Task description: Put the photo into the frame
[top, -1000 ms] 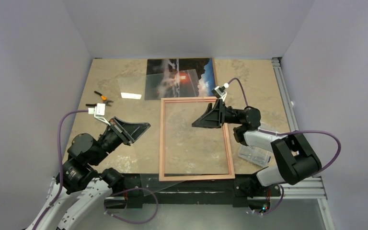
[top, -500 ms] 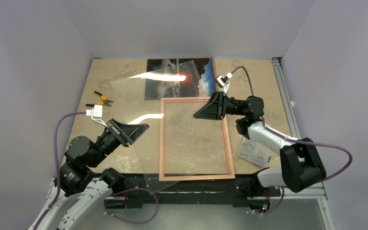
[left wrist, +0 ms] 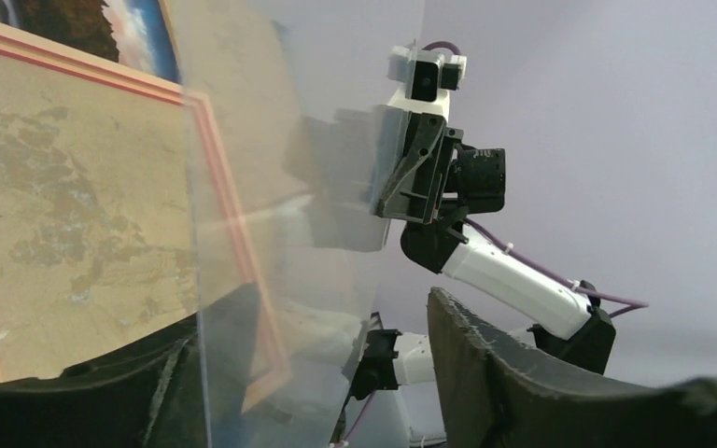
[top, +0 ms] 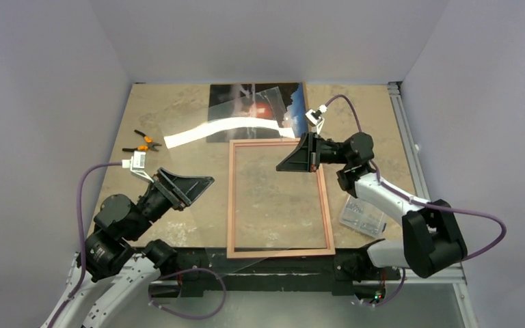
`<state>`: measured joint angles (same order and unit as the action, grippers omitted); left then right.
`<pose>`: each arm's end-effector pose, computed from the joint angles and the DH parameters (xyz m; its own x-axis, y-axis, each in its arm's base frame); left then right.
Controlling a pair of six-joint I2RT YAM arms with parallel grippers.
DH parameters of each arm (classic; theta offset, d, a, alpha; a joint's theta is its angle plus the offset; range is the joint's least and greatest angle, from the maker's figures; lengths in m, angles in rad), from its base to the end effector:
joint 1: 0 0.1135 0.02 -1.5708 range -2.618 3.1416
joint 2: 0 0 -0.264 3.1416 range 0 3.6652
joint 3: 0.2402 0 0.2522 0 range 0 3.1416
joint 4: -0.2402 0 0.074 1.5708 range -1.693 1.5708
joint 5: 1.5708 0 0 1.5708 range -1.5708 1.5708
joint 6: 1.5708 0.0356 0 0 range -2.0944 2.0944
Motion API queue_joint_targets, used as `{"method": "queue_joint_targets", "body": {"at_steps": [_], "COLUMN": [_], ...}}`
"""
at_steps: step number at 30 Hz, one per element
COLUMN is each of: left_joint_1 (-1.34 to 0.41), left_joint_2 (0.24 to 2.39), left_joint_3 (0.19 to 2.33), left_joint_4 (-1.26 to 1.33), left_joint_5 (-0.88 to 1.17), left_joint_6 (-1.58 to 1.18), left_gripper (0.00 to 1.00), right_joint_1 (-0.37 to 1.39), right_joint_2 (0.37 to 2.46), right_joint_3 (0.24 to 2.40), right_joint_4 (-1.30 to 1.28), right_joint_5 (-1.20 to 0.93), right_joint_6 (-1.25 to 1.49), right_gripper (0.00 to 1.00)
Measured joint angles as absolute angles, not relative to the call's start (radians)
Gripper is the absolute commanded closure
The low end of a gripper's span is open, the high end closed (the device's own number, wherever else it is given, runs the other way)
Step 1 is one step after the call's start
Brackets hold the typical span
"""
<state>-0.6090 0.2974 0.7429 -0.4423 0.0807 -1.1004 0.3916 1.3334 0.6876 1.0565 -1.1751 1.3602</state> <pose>0.0576 -0.0437 0.3509 -0.5660 -0.6885 -0.4535 0.2907 0.3480 -0.8913 0.2371 0.1334 0.3056 -0.8314 0.0645 -0.5519 -0.5551 -0.1420 0.8196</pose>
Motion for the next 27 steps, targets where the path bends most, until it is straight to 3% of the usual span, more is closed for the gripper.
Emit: {"method": "queue_joint_targets", "body": {"at_steps": [5, 10, 19, 27], "left_joint_1": [-0.609, -0.609, -0.609, -0.609], "left_joint_2": [0.286, 0.302, 0.437, 0.675], "left_joint_3": [0.745, 0.785, 0.889, 0.914], "left_joint_4": [-0.511, -0.696, -1.016, -1.033], "left_joint_5": [0.02, -0.072, -0.206, -0.149], "left_joint_6": [-1.118, -1.126, -1.105, -1.019], "left_gripper": [0.07, 0.01, 0.07, 0.18], "right_joint_1": [0.391, 0.384, 0.287, 0.227], "right_joint_2": [1.305, 1.259, 1.224, 1.225], "right_joint_3": [0.716, 0.85, 0.932, 0.984], "right_joint_4": [0.849, 0.402, -0.059, -0.306], "right_joint_5": [-1.171, -1.103, -0.913, -0.802], "right_joint_6": [1.235, 0.969, 0.763, 0.687], "right_gripper": [1.0, 1.0, 1.0, 1.0]}}
